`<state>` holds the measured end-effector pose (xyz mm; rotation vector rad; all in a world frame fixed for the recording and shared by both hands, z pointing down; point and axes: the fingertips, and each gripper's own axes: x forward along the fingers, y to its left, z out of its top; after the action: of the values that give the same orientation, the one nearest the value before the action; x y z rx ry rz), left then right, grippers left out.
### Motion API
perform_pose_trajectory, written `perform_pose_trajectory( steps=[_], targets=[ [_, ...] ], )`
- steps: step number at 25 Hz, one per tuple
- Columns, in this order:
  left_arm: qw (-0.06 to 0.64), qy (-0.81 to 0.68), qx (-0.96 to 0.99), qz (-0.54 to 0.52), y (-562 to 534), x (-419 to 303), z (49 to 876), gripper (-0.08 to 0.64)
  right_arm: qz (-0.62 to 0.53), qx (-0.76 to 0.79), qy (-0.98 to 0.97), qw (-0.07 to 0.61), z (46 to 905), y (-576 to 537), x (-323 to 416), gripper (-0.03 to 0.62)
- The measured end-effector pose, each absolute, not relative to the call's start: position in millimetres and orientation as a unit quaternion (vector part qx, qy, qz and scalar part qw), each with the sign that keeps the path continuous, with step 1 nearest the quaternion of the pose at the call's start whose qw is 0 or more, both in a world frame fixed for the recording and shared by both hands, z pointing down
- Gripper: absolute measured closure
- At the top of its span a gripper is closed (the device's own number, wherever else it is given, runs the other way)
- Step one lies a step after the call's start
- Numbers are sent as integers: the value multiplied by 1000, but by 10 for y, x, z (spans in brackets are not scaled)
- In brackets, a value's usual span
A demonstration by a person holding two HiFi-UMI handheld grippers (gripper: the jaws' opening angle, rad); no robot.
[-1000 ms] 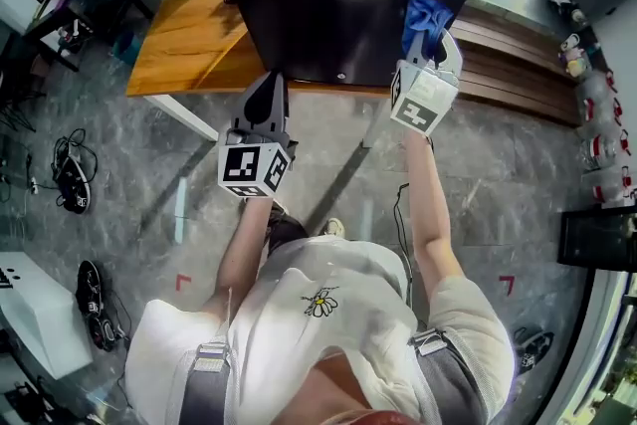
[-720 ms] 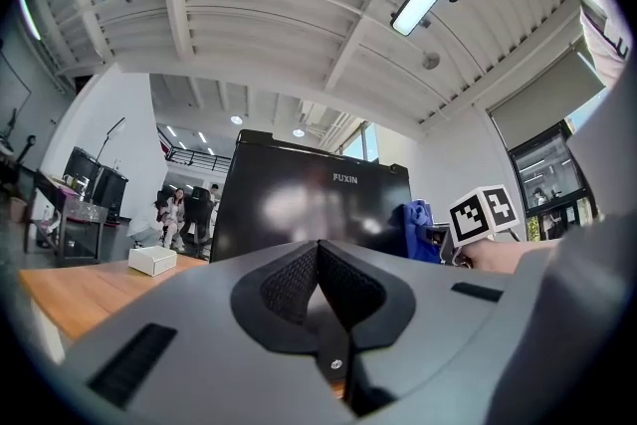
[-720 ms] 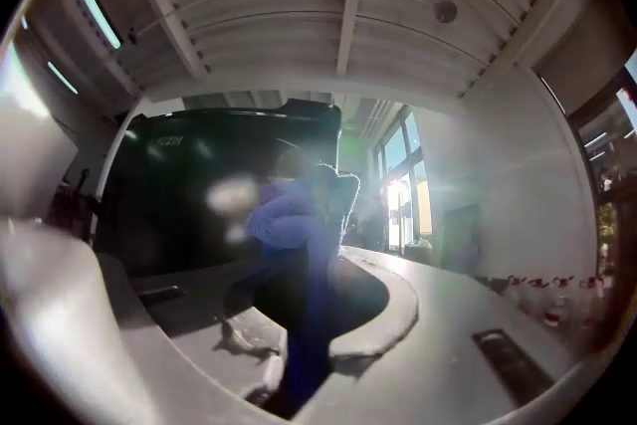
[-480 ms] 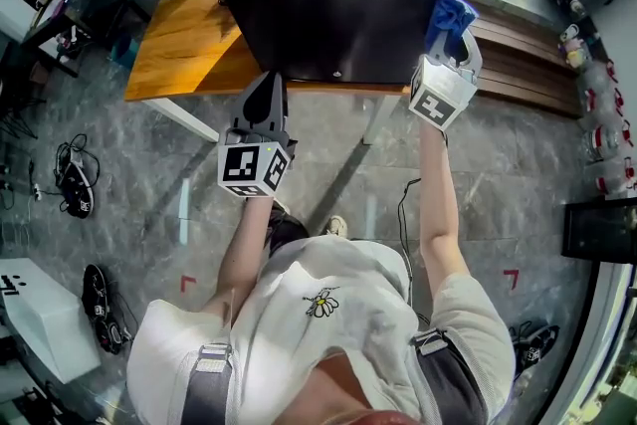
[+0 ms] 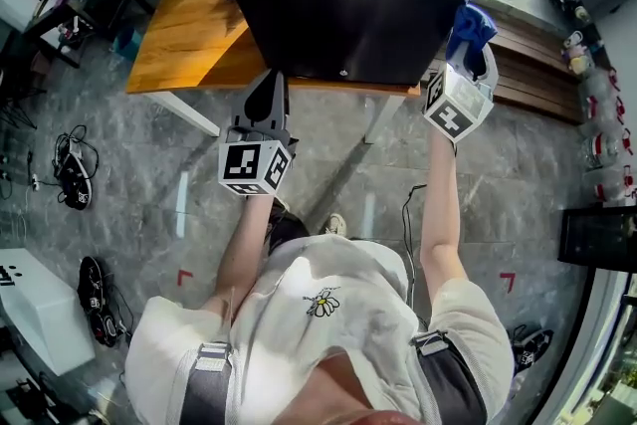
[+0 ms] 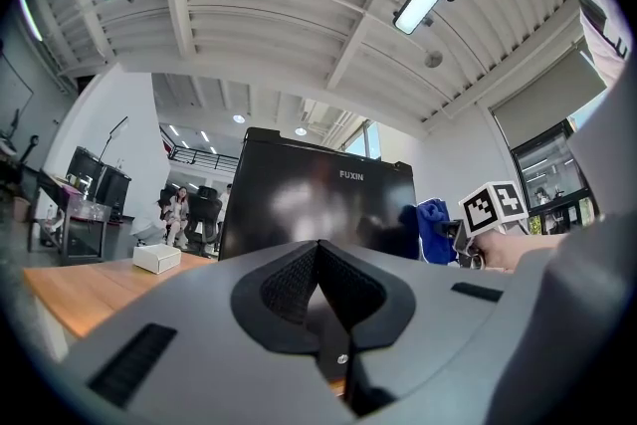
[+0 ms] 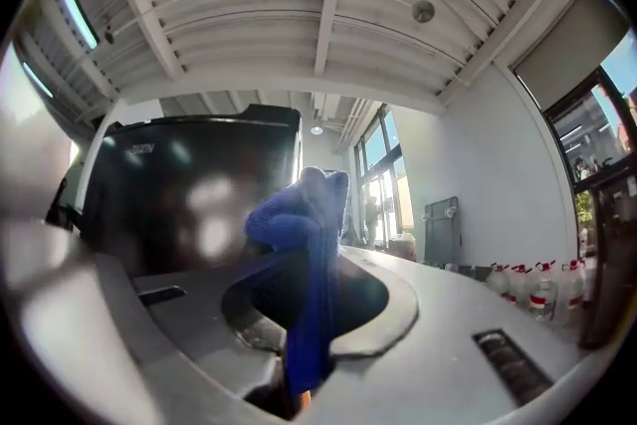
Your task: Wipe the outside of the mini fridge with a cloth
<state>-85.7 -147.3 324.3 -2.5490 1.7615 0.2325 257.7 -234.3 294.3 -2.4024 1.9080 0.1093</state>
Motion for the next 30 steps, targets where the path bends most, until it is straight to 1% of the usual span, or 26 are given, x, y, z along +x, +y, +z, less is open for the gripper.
perform_pose_trajectory(
  steps=[3, 6, 12, 16, 19, 22, 25, 30],
  targets=[
    [15, 567, -820, 75, -1487, -884, 3256, 555, 38, -767, 638, 52, 2918, -2195, 2353, 531],
    [15, 569, -819, 77, -1489, -937, 3264, 555, 36, -739, 670, 63, 2912, -2073, 1956, 531],
    [10, 572, -816, 80, -1521, -1154, 3284, 555, 20, -655, 753, 68, 2956, -2050, 744, 531],
    [20, 571, -818, 71, -1609, -1333, 3259, 555, 25, -590, 805, 53, 3043, -2183, -143, 531],
    [29, 578, -813, 69, -1626, -1539, 3285, 555, 26, -563, 825, 42, 3191, -2288, -657, 531],
    [33, 593, -802, 68, -1640, -1808, 3346, 555, 22, -552, 833, 36, 3350, -2434, -1073, 531],
    [20, 613, -787, 66, -1639, -2055, 3468, 555, 29, -541, 840, 26, 3437, -2548, -1453, 531],
    [9, 638, -768, 60, -1589, -2327, 3566, 555, 42, -537, 842, 4, 3566, -2765, -1753, 531]
  ],
)
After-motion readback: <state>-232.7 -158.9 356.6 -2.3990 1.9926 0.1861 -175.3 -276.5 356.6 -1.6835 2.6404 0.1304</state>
